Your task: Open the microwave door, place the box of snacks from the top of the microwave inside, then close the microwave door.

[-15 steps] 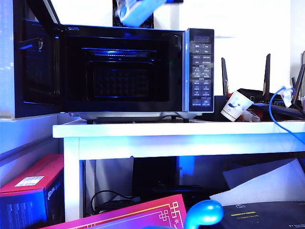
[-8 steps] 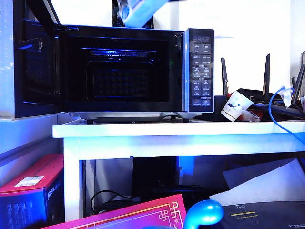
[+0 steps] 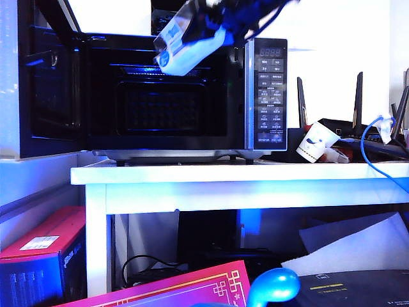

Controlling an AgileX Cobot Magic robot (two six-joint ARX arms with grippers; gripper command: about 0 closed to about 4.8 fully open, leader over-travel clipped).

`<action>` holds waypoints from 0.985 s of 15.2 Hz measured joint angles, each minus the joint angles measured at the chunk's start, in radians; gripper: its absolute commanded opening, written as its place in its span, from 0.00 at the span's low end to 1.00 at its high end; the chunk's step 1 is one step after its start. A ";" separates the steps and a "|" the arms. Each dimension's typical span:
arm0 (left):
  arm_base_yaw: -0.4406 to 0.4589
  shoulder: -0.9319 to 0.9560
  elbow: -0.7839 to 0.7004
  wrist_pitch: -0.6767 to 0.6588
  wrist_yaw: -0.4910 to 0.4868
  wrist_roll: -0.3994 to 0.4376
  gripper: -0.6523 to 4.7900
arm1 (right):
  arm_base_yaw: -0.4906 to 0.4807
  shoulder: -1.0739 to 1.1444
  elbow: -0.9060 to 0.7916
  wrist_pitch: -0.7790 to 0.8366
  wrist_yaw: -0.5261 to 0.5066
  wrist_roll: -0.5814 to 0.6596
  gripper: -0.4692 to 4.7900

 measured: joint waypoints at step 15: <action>0.000 0.000 0.000 0.000 0.000 -0.001 0.11 | 0.027 0.496 0.213 0.534 0.134 0.101 0.49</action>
